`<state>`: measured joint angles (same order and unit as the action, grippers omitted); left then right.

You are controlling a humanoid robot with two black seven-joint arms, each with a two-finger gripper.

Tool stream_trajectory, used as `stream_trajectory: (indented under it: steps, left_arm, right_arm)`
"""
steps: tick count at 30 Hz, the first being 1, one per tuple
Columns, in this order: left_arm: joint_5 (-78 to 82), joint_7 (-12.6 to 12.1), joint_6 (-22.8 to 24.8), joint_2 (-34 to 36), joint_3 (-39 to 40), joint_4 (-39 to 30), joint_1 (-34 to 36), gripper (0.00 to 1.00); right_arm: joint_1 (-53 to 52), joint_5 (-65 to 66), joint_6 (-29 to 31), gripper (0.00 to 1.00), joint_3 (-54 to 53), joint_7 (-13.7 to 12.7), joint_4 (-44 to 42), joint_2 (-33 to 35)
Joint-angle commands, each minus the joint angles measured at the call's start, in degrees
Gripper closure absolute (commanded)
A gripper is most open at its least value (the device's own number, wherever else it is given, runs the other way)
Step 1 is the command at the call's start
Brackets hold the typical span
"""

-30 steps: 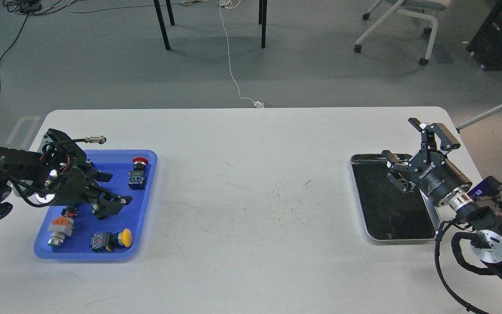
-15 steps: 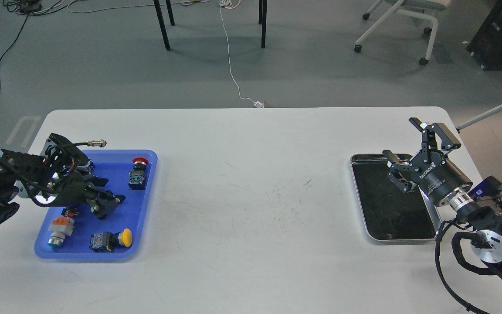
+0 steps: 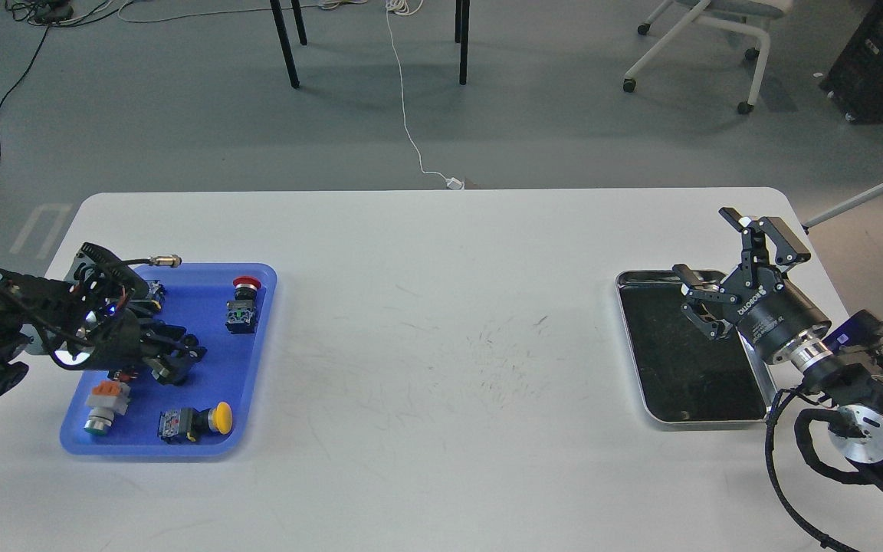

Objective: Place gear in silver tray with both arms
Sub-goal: 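Grasp a small black gear in the blue tray with the left gripper, then carry the black gear to the table middle and open the left gripper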

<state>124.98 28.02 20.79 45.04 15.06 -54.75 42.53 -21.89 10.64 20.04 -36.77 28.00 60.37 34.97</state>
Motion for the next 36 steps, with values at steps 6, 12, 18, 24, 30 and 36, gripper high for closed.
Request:
stream_trajectory:
  steps: [6,12,18,24,30,36]
  left_arm:
    - [0.0,0.0,-0.2,0.5,-0.1,0.0,0.1,0.9]
    - [0.0,0.0,-0.8,3.4,0.1,-5.4,2.7,0.9]
    - [-3.5,0.0,-0.8,10.6,0.9,-17.3,8.1,0.89]
    - [-5.3,0.0,-0.1,8.1,0.2,-25.2,13.2,0.89]
    - [0.0,0.0,5.6,-6.0,-0.1,-24.4,16.2,0.89]
    - [0.0,0.0,7.2,-22.3,-2.9,-14.6,19.4,0.89]
  right_arm:
    - [-0.1,0.0,-0.1,0.01,0.0,0.0,0.1,0.0]
    - [0.0,0.0,0.0,0.01,-0.1,0.0,0.1,0.1]
    - [-0.1,0.0,0.0,0.01,-0.3,0.0,0.1,0.1]
    - [-2.2,0.0,0.0,0.01,0.1,0.0,0.2,0.0]
    - [-8.9,-0.1,-0.4,0.01,0.5,0.0,-0.1,1.0]
    - [-18.7,-0.2,-0.5,0.01,5.6,0.0,0.0,2.6]
